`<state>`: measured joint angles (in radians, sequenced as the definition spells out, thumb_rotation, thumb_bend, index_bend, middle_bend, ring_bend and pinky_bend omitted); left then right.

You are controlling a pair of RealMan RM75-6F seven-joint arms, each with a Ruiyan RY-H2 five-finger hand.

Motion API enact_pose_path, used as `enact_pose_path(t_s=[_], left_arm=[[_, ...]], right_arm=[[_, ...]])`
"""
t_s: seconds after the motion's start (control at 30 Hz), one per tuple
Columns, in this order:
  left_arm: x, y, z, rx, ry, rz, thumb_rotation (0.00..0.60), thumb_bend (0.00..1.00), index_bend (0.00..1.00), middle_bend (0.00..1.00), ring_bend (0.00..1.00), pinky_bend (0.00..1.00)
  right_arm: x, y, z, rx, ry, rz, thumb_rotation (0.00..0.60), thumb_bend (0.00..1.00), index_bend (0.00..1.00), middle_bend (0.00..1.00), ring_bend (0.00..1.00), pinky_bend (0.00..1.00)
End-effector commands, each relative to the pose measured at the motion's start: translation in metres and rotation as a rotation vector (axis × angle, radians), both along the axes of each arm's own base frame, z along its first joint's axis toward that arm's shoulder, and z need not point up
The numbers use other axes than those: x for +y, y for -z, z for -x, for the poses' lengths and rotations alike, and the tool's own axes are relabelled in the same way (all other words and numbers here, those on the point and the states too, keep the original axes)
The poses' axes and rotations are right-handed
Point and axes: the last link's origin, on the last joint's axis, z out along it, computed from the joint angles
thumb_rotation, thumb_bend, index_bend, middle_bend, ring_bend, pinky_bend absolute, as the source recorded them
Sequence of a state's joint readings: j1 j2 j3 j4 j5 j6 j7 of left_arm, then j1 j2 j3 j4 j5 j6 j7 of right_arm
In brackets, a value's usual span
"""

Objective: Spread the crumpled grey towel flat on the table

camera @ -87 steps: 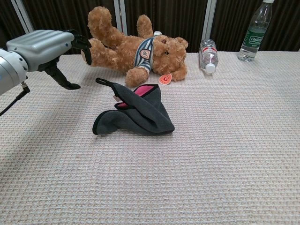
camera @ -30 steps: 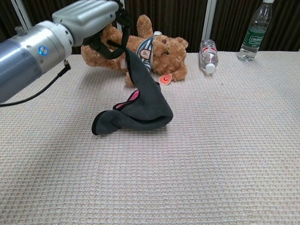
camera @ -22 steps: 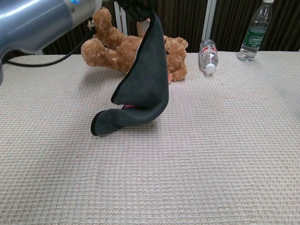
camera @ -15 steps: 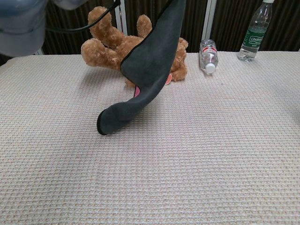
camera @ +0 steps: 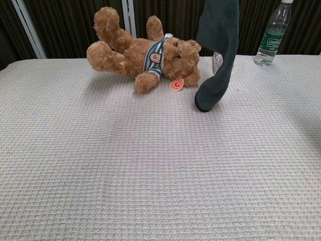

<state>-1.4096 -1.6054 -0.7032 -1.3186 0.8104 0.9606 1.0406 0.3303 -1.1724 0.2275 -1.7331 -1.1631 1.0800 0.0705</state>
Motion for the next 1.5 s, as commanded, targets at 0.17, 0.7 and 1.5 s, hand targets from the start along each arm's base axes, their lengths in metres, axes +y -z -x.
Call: enact_pose_path(t_s=[0.17,0.7,1.5], left_arm=[[-0.011,-0.022,-0.009,0.068,-0.046,-0.024,0.6,0.5,0.6,0.23,0.0,0.0],[-0.053,0.052,-0.056,0.064,-0.019,0.146,0.6,0.5,0.6,0.24,0.0,0.0],[-0.048,0.108,-0.056,0.014,-0.06,0.19,0.6,0.5,0.6,0.25,0.0,0.0]], right_arm=[[0.001,0.004,0.003,-0.014,0.004,-0.018,0.6,0.32,0.0,0.0,0.0,0.0],[0.005,-0.004,0.0,-0.04,-0.008,-0.011,0.6,0.32,0.0,0.0,0.0,0.0],[0.012,0.007,-0.015,-0.163,0.034,-0.088,0.6,0.32,0.0,0.0,0.0,0.0]])
